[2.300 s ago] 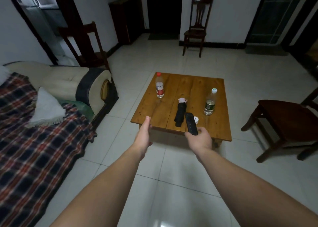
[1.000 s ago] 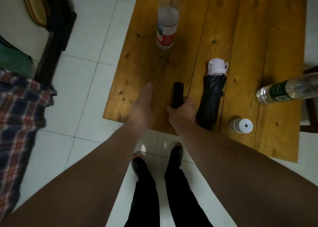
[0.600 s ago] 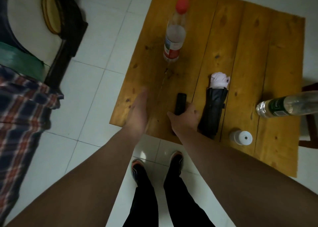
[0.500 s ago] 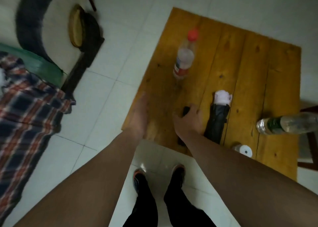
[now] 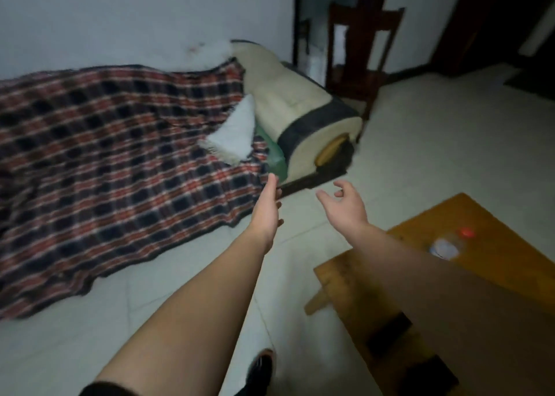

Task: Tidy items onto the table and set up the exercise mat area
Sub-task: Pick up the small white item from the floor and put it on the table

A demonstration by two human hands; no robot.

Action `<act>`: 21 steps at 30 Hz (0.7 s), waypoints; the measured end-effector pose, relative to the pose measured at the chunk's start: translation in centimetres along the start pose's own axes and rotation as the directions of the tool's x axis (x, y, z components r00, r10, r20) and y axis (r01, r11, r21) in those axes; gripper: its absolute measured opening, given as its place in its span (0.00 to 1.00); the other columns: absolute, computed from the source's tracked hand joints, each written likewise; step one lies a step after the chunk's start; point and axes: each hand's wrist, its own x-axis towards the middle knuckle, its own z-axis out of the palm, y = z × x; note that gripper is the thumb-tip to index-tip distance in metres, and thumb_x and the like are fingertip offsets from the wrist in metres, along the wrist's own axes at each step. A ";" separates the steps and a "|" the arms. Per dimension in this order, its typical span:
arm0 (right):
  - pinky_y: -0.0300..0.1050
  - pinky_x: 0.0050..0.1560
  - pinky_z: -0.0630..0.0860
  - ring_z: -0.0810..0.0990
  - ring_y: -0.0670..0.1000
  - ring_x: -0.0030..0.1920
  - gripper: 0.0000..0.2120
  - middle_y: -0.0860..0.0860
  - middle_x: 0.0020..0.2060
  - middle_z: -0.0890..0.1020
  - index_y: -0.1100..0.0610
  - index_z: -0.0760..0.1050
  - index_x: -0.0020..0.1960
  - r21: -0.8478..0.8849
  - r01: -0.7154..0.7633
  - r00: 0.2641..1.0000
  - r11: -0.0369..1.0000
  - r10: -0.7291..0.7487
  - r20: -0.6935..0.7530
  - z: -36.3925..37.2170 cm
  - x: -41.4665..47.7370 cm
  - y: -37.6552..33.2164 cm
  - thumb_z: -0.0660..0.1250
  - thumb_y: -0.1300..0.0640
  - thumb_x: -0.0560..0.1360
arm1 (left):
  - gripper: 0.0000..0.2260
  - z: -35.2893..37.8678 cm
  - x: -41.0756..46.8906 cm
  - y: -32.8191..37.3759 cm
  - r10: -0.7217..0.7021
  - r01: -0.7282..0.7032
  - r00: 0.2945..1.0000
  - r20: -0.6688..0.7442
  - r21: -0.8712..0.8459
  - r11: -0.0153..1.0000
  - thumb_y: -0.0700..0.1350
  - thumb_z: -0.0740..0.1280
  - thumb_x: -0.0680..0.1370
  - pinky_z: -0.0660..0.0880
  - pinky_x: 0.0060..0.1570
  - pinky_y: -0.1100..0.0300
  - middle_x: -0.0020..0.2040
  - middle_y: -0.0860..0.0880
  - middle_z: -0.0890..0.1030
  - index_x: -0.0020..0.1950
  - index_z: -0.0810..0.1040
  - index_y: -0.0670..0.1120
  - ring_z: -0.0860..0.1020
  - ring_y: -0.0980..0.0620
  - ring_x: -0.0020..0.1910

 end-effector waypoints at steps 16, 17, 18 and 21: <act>0.59 0.71 0.67 0.67 0.53 0.72 0.29 0.46 0.75 0.66 0.44 0.62 0.75 0.139 0.132 0.495 0.981 -0.187 0.849 21.9 -25.2 -10.4 0.54 0.32 0.78 | 0.30 -27.6 -27.3 -6.1 -0.029 -0.246 0.628 -0.778 -0.233 0.941 0.67 0.49 0.78 0.63 0.70 0.43 0.74 0.50 0.67 0.75 0.64 0.55 0.65 0.48 0.73; 0.59 0.70 0.68 0.68 0.54 0.71 0.30 0.47 0.75 0.66 0.44 0.62 0.76 0.134 0.154 0.447 0.979 -0.190 0.874 23.5 -27.8 -10.6 0.54 0.32 0.78 | 0.29 -29.2 -29.7 -7.1 -0.050 -0.264 0.584 -0.810 -0.248 0.932 0.67 0.49 0.78 0.63 0.71 0.43 0.74 0.50 0.67 0.75 0.64 0.55 0.65 0.48 0.72; 0.58 0.69 0.68 0.69 0.54 0.71 0.30 0.47 0.75 0.66 0.44 0.61 0.76 0.130 0.174 0.397 0.976 -0.191 0.898 25.1 -30.5 -10.8 0.54 0.32 0.78 | 0.29 -30.8 -32.2 -8.3 -0.071 -0.279 0.542 -0.838 -0.259 0.925 0.67 0.49 0.79 0.63 0.71 0.42 0.74 0.50 0.67 0.75 0.64 0.55 0.66 0.48 0.72; 0.57 0.68 0.69 0.70 0.55 0.70 0.31 0.47 0.75 0.66 0.45 0.60 0.77 0.128 0.239 0.249 0.963 -0.188 0.950 29.5 -39.1 -10.8 0.53 0.32 0.78 | 0.28 -35.3 -40.0 -11.9 -0.138 -0.314 0.419 -0.897 -0.286 0.905 0.66 0.49 0.79 0.63 0.71 0.42 0.74 0.50 0.67 0.75 0.64 0.56 0.66 0.49 0.73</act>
